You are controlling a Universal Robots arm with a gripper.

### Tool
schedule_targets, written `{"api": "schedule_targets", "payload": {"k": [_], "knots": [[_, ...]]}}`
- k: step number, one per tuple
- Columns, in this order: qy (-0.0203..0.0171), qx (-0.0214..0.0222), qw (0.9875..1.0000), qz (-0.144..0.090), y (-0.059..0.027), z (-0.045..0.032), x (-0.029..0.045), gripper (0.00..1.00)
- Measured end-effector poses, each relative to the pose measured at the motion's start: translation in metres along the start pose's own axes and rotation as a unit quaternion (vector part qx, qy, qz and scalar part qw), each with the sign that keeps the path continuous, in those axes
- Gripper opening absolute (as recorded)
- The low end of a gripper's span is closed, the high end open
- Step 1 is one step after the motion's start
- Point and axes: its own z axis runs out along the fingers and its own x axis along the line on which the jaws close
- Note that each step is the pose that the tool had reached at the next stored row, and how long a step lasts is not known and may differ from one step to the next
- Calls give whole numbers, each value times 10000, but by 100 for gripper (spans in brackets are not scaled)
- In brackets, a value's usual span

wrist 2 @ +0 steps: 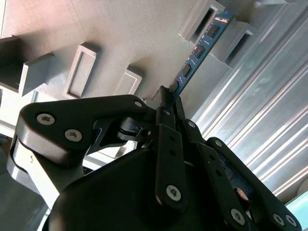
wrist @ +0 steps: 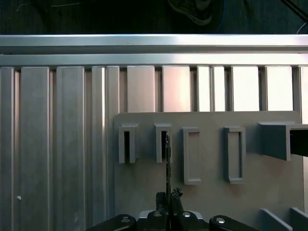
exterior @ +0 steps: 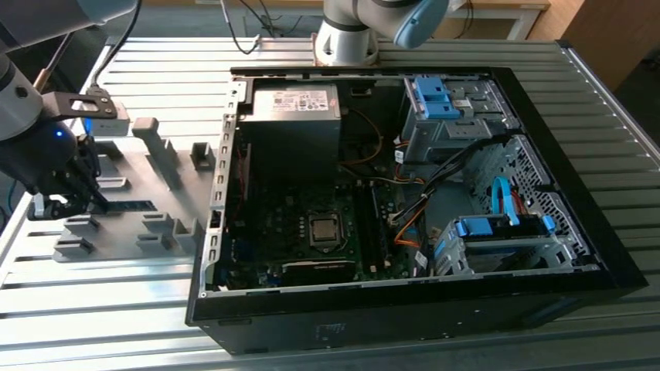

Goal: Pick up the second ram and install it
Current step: 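Pick up the second ram and move it above second insertion slot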

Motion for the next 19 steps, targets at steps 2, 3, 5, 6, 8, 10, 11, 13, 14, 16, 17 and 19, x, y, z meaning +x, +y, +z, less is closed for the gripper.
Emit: {"api": "schedule_targets", "payload": {"k": [2,3,5,6,8,10,11,13,14,16,17,19], "knots": [[0,0,10000,0,0,-15,0,14],[0,0,10000,0,0,-24,-1,14],[0,0,10000,0,0,-40,-1,14],[0,0,10000,0,0,-46,-2,14],[0,1,10000,0,0,-57,-2,14],[0,0,10000,0,0,-70,-2,14],[0,1,10000,0,0,-73,-3,14],[-1,1,10000,0,-1,-76,-3,14],[0,0,10000,0,0,-78,-3,14],[0,0,10000,0,0,-78,-3,14],[0,0,10000,0,0,-78,-3,14],[-1,0,10000,0,0,-78,-3,14]]}}
